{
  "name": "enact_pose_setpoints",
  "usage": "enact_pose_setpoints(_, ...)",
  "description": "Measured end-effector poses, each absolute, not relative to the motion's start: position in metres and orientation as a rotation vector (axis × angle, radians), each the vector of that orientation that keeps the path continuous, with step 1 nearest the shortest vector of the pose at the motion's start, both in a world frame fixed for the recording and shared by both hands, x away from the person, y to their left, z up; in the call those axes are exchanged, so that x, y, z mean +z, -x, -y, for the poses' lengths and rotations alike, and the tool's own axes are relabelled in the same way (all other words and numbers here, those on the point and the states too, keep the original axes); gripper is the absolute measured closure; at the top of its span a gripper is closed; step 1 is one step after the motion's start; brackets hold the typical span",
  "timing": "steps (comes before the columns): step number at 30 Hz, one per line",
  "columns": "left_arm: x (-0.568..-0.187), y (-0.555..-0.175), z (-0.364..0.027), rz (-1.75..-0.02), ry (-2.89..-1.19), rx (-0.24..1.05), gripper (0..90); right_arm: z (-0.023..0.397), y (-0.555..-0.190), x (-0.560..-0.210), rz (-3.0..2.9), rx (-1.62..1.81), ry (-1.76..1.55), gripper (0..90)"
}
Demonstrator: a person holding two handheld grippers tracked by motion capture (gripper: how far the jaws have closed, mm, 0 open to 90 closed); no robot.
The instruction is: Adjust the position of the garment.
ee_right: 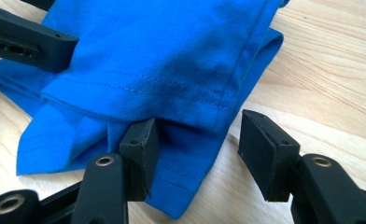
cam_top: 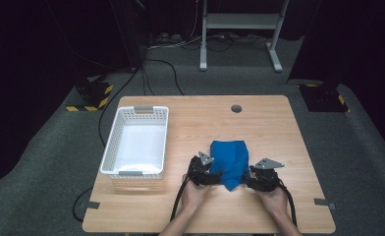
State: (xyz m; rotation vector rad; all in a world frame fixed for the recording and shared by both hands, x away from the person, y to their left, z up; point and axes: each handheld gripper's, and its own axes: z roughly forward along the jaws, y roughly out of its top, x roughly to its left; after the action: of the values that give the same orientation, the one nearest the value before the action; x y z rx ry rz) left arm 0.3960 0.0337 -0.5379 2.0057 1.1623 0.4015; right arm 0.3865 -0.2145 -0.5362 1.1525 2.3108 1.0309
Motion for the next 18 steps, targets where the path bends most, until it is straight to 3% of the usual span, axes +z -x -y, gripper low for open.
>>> enact_pose_setpoints(18, -0.537, -0.406, -0.061, -1.246, -2.013, 0.475, 28.6, 0.179, -0.399, -0.538, -2.303, 1.048, -1.139, 48.6)
